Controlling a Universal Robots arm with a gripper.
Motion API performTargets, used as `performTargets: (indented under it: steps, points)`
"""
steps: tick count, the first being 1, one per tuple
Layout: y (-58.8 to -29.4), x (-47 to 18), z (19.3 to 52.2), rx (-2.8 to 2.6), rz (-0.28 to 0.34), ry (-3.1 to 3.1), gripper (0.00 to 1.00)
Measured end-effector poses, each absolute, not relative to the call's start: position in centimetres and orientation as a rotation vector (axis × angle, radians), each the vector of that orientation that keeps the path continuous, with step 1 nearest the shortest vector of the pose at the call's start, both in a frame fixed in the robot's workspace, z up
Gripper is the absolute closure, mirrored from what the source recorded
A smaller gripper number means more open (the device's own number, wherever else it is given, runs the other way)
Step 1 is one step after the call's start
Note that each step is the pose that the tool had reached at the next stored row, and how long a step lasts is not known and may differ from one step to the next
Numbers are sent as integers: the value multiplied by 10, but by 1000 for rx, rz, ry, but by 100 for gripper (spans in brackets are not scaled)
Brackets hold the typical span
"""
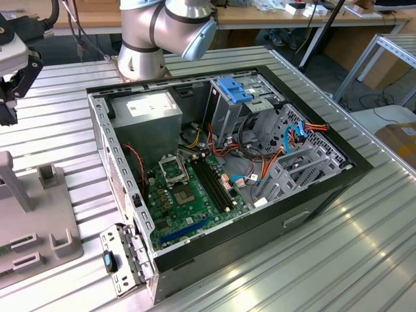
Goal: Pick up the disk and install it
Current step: 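Reach for the disk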
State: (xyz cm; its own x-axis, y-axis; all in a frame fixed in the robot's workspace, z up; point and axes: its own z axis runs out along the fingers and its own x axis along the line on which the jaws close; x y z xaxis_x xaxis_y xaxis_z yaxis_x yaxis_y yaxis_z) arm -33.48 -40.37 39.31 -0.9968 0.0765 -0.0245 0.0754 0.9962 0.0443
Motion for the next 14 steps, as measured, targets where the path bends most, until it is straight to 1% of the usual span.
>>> performTargets:
  steps: [14]
  points:
    - [-404, -349, 393, 118, 68, 3112, 89]
